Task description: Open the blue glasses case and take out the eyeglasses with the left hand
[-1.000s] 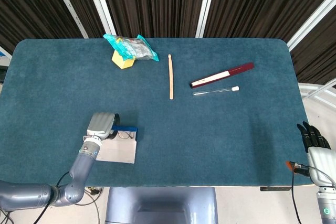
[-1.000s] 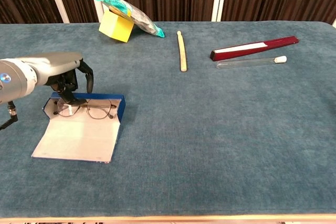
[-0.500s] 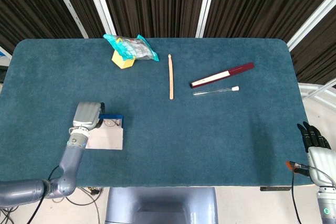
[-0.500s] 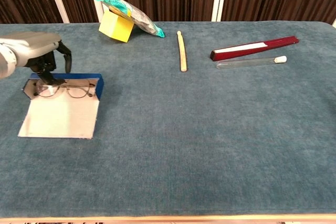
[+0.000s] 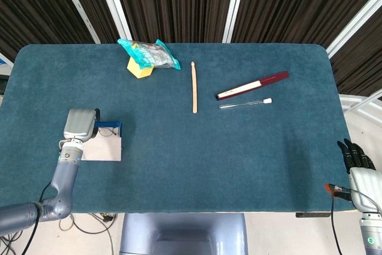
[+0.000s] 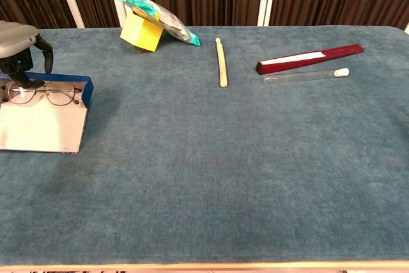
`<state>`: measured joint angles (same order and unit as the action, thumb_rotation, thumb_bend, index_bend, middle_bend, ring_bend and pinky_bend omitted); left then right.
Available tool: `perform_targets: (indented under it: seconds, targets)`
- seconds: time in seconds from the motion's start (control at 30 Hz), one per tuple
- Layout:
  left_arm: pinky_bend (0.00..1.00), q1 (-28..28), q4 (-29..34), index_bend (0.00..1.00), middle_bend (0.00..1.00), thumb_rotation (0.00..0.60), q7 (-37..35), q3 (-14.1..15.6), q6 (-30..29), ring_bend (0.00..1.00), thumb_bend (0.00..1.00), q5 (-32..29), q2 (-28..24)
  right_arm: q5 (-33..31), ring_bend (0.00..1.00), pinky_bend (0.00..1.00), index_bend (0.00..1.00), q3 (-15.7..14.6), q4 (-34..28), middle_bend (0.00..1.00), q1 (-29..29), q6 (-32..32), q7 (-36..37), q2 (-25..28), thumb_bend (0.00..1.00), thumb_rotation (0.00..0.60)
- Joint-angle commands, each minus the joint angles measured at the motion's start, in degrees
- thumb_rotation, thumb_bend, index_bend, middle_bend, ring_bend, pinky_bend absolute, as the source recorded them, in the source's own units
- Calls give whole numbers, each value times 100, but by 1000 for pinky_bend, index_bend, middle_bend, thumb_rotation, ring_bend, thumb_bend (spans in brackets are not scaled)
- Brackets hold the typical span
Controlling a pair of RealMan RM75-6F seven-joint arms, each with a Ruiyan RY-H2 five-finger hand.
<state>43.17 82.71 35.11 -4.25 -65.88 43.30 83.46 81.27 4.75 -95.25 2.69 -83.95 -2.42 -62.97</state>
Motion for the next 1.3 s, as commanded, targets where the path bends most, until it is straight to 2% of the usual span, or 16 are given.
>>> perform_targets:
  seconds: [0.03,0.23,0.63,0.93,1.03,1.1,1.17,1.3]
  targets:
    - [995,-41,-62,565,1000,600,2,59,55,952,350,81,-5,2,0,179,0,1,0,0,-1,-6,-3,-1,178,600]
    - [995,-78,-178,568,1000,600,-1,96,65,953,349,320,27,-9,0,179,0,0,-5,0,-4,-1,-2,2,179,600]
    - [995,-152,-346,568,1000,600,7,31,126,953,349,398,99,-13,0,179,0,0,-12,0,-4,5,0,7,179,600]
    - [995,-97,-650,555,1000,600,-34,-222,306,953,349,174,377,-20,0,179,0,2,-11,0,-3,5,-20,1,178,600]
    - [995,-32,-780,438,1000,600,-24,-355,378,951,329,42,547,-28,0,179,0,4,-10,0,-6,2,-26,0,178,600]
    - [995,10,-851,302,1000,600,28,-417,396,947,255,-17,641,-34,0,179,0,8,-10,0,-7,-2,-24,1,179,600]
    - [995,31,-878,235,1000,600,86,-446,385,945,191,-45,685,-36,0,179,0,9,-9,0,-9,-3,-19,3,179,600]
    - [995,12,-840,203,1000,600,153,-506,296,942,152,-103,704,-27,0,179,0,7,-10,0,-11,-8,-6,11,178,600]
